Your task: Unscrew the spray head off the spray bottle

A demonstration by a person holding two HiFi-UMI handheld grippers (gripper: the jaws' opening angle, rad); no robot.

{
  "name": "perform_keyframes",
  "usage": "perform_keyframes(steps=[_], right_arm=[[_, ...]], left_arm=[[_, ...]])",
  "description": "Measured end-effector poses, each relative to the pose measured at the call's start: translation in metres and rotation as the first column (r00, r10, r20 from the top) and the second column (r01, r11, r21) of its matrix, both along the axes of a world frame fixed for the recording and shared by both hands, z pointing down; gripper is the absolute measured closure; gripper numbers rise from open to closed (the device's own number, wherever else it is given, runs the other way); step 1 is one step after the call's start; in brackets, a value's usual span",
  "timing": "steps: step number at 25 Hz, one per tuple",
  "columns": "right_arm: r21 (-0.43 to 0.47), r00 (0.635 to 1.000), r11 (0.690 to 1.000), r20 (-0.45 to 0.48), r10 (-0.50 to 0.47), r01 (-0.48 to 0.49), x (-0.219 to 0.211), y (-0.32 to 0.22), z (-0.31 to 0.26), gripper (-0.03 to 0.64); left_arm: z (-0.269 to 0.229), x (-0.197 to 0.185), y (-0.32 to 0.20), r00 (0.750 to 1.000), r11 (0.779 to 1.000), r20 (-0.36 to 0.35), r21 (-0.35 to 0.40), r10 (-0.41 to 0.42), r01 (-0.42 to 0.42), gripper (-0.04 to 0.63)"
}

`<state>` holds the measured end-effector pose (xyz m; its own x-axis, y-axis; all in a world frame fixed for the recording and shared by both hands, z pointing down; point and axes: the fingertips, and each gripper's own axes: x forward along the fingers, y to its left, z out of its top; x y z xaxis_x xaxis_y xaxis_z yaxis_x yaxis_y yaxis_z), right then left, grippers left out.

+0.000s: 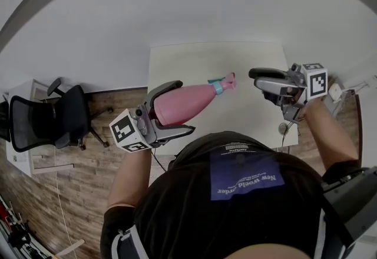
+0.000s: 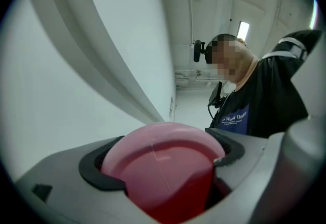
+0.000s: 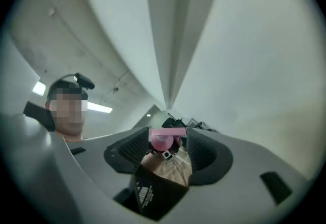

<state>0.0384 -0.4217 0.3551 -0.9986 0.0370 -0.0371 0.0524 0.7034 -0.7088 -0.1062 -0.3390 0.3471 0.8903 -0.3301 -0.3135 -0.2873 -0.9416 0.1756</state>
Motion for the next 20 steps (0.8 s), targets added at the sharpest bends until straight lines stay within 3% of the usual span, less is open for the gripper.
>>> perform_keyframes(steps=[3, 6, 11, 20], right_arm=[[-0.225, 0.995, 0.972, 0.09, -0.05, 0.07, -0.004, 0.005, 0.007, 0.379], [-0.361, 0.98, 0.921, 0.178, -0.088, 0.149, -0.017, 0.015, 0.003, 0.369], [-0.428, 0.969, 0.878, 0.208, -0.134, 0.214, -0.042, 0.023, 0.005, 0.348], [-0.472, 0.962, 0.839, 0.151, -0.226, 0.271, -0.065, 0.038, 0.015, 0.348]], left_arm=[[-0.006, 0.001, 0.0, 0.998, 0.997, 0.053, 0.075, -0.027, 0.023, 0.094], [-0.006, 0.007, 0.004, 0.991, 0.988, 0.124, 0.155, -0.044, 0.025, 0.094], [0.005, 0.014, 0.01, 0.969, 0.976, 0.239, 0.219, -0.059, 0.006, 0.094], [0.01, 0.023, 0.021, 0.94, 0.957, 0.335, 0.288, -0.069, -0.032, 0.094]])
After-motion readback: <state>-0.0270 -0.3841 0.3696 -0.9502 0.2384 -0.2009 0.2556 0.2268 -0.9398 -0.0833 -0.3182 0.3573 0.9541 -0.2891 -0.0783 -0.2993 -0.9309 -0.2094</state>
